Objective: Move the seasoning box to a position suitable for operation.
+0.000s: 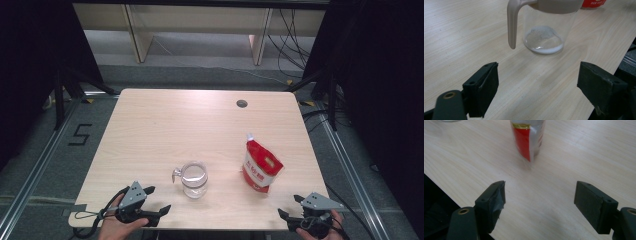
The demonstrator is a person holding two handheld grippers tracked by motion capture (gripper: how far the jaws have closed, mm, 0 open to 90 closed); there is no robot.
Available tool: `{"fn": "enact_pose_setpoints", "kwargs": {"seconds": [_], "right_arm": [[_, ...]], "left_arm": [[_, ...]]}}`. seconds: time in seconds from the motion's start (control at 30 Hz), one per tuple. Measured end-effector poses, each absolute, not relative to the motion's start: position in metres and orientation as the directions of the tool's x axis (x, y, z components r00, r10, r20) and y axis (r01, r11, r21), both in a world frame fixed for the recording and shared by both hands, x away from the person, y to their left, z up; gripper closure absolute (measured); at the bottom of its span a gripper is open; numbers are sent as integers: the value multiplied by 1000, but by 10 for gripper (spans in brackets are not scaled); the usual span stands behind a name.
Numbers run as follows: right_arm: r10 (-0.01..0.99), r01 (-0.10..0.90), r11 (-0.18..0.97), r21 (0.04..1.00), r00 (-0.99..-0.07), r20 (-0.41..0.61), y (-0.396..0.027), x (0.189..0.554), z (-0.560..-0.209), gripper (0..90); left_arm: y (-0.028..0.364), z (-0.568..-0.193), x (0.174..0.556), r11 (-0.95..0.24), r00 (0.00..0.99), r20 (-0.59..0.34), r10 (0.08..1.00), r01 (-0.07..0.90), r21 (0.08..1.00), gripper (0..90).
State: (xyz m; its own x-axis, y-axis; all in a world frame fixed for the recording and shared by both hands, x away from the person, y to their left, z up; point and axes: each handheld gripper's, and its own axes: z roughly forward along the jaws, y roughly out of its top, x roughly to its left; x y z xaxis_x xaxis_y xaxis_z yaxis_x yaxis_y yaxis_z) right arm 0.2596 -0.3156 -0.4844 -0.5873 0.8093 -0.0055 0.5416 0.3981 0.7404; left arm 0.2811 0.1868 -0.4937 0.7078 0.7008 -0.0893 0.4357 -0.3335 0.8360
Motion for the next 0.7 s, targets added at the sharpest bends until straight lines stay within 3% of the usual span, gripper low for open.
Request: {"fn": "enact_pose_setpoints", "kwargs": {"seconds": [0.1, 0.17, 0.23, 0.7], "right_arm": [[807, 540, 402, 740, -591, -7, -315, 260, -485, 258], [819, 559, 389, 732, -574, 4, -314, 259, -485, 258], [812, 542, 404, 737, -583, -16, -315, 261, -486, 256], [819, 560, 382, 735, -574, 12, -313, 260, -486, 257]], "left_arm": [[188, -493, 283, -322, 697, -99, 710, 446, 835, 149], [186, -492, 285, -262, 678, -157, 718, 473, 841, 151], [187, -489, 289, -271, 685, -137, 716, 453, 849, 162], [193, -472, 334, -141, 607, -217, 765, 487, 862, 450]]}}
